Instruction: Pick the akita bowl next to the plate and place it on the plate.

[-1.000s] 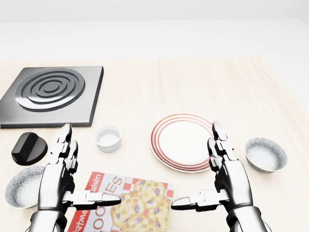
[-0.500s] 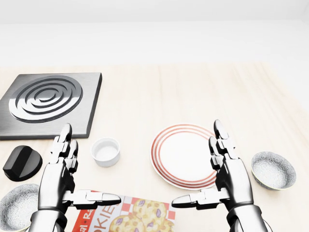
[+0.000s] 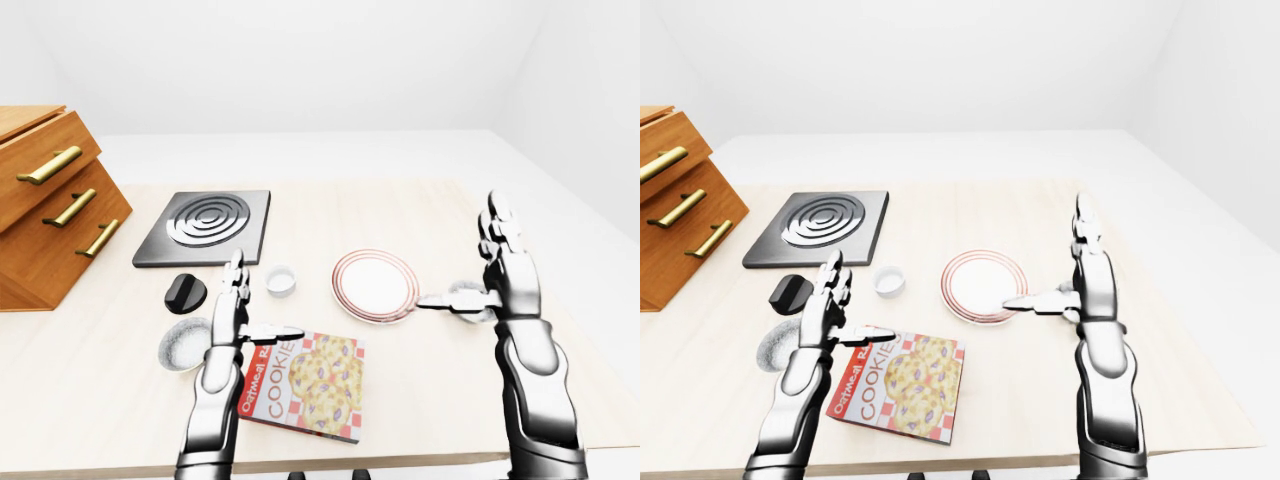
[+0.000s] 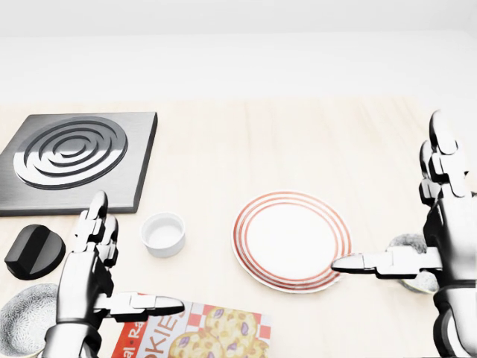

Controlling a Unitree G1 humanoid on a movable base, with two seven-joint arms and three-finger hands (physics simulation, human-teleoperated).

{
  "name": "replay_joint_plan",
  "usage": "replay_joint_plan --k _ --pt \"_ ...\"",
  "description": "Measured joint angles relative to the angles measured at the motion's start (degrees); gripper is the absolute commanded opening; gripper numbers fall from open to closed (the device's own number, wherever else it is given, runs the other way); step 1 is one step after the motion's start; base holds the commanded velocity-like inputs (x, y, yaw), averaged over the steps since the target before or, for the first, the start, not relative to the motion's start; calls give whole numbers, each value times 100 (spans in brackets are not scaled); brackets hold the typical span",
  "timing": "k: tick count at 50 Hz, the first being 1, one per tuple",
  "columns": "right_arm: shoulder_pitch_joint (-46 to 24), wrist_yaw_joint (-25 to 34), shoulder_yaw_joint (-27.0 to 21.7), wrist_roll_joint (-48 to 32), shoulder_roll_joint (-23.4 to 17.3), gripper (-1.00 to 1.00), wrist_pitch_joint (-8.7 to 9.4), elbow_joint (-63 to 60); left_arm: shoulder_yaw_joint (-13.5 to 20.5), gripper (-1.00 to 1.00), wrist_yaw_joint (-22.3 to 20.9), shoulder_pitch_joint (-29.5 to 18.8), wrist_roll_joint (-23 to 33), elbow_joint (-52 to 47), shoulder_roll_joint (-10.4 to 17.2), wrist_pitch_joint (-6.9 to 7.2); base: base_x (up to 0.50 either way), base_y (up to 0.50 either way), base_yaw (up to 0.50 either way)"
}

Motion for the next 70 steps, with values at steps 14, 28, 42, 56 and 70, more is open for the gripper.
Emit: replay_joint_plan --k 14,28,42,56,70 --pt "-723 434 -1918 -992 -1361 100 0 -1885 51 100 12 -26 -80 3 19 44 0 0 0" --pt "-745 688 -2697 -1540 -1829 100 0 -2122 75 100 20 -37 -121 19 26 48 0 0 0" --pt "-477 970 -3215 -1897 -1962 100 0 -1961 97 100 26 -49 -159 23 33 67 0 0 0" --pt "214 1158 -3605 -2532 -1480 100 -639 -1498 114 100 35 -57 -194 14 38 99 0 0 0" --pt "623 996 -3625 -3031 -1045 100 -1000 -1120 119 100 38 -58 -204 25 41 93 0 0 0"
